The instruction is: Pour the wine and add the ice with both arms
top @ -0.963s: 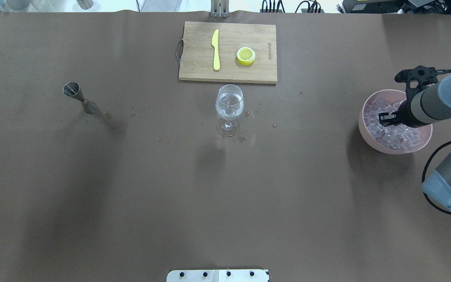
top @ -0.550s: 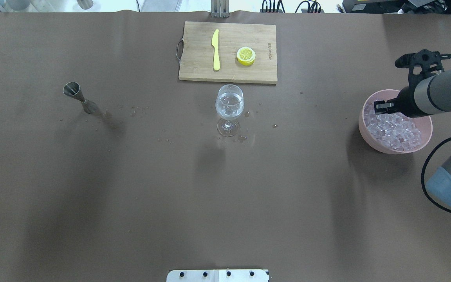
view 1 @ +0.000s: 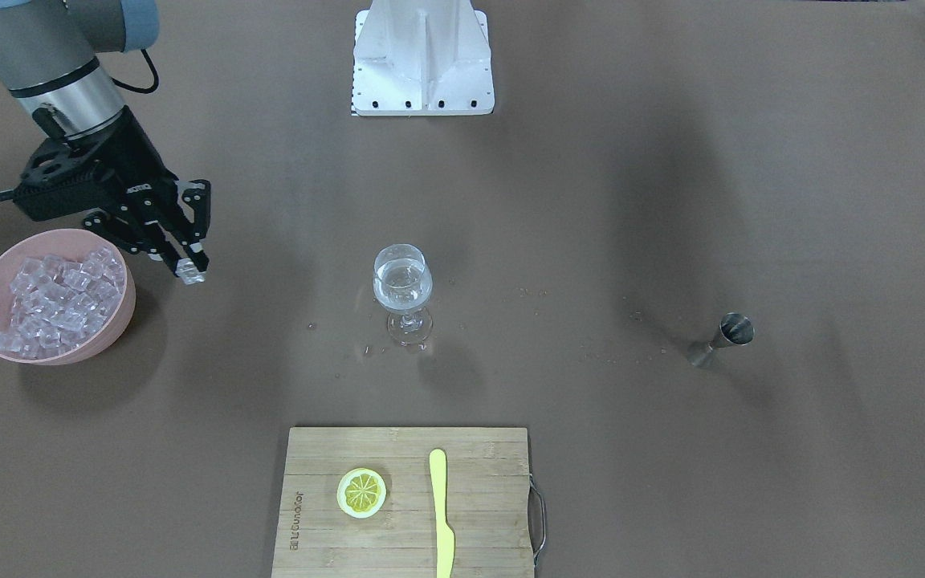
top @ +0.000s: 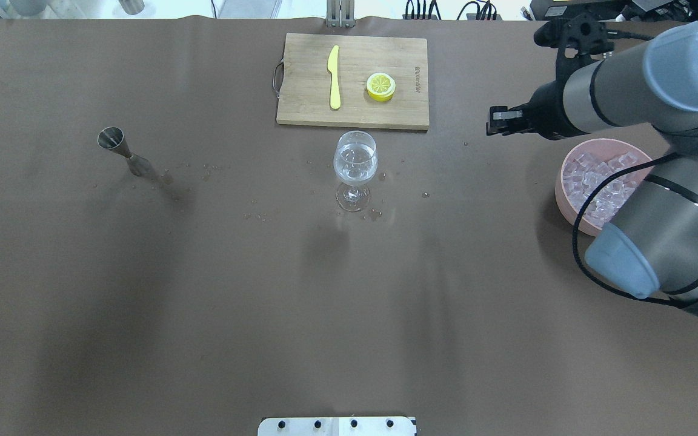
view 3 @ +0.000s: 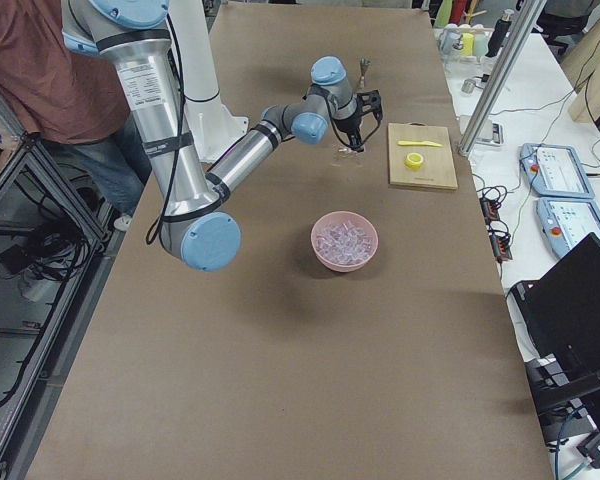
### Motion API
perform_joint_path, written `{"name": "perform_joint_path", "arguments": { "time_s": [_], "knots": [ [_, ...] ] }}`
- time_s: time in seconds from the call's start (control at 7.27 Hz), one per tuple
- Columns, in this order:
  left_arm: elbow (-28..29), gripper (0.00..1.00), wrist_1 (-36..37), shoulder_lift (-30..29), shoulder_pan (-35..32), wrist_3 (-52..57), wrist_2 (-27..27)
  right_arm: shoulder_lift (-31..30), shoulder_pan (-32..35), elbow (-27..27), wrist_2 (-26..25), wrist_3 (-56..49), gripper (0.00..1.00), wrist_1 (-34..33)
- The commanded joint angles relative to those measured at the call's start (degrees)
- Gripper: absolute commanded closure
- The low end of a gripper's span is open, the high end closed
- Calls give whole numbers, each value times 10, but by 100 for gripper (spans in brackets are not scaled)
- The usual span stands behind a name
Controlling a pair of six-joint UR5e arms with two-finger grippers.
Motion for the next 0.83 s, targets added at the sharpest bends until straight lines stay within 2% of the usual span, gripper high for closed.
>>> {"name": "perform_joint_path", "arguments": {
  "time_s": [0.0,0.14,0.41,0.69],
  "knots": [
    [0,2,0,2,0,0,0,89,-56,-43,-32,101,100,-1],
    [3,2,-2,2,0,-1,0,119,-86,-58,-78,135,100,-2],
    [8,2,-8,4,0,-1,0,188,-107,-66,-98,150,100,-120],
    [10,2,-8,4,0,-1,0,199,-125,-66,-123,158,100,-136]
  ]
}}
